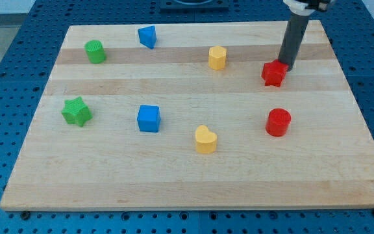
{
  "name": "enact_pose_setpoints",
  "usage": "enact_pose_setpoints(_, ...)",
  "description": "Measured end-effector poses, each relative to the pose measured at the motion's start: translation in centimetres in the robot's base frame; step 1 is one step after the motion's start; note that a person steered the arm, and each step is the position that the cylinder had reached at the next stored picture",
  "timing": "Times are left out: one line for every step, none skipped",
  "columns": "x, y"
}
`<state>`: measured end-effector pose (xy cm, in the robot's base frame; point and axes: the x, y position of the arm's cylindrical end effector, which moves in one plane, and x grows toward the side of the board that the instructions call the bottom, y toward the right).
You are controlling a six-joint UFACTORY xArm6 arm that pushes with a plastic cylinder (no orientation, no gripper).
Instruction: Push the red star to the top left of the red circle
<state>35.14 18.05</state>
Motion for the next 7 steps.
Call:
enact_pose_setpoints(3.4,0.0)
enact_pose_setpoints(4.4,-0.5)
enact_pose_setpoints(1.0,-0.5)
enact_pose_setpoints(-3.2,-0.5)
enact_pose_setpoints(0.0,-3.2)
enact_pose_setpoints(0.1,-3.4)
enact_pose_setpoints(0.1,-3.4)
